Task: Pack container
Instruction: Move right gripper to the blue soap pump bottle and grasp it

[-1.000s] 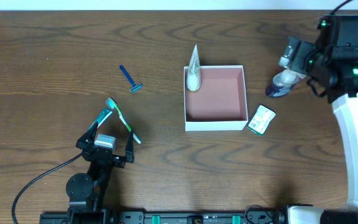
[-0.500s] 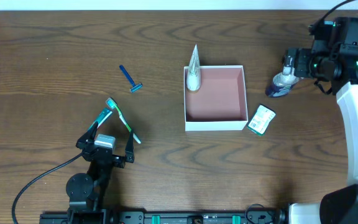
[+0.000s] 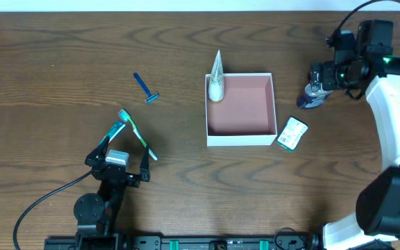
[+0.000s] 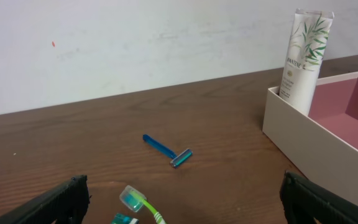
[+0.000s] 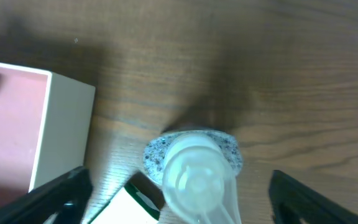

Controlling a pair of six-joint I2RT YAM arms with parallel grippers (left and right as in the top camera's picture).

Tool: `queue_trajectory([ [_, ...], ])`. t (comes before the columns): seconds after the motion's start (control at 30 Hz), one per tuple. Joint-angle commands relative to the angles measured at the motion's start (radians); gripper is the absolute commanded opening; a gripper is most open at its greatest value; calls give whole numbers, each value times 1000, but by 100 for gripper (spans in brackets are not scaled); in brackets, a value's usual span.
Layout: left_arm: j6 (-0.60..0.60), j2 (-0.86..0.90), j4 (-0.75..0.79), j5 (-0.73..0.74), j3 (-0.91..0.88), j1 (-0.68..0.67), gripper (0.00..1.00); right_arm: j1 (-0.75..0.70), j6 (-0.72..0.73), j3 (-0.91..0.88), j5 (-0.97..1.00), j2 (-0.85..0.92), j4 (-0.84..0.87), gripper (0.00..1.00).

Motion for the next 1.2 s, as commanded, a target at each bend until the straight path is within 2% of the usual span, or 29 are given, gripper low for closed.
queue_trajectory([
  [0.0,-6,0,-32,10,-19,6,98,-8,-23,-6,-25,40,1,83],
  [0.13,-6,0,-32,10,-19,6,98,-9,-23,-6,-24,71,0,71],
  [0.27,-6,0,-32,10,-19,6,98,-8,-23,-6,-25,84,3,52],
  [0.5,-6,0,-32,10,-19,6,98,-9,-23,-6,-24,84,-7,26],
  [0.67,-6,0,-32,10,-19,6,98,-8,-23,-6,-24,84,-7,11],
  [0.87,-6,0,-32,10,-19,6,98,-8,-22,-6,-24,82,-8,3],
  [1.17,-6,0,-32,10,-19,6,98,-8,-15,1,-17,46,20,1],
])
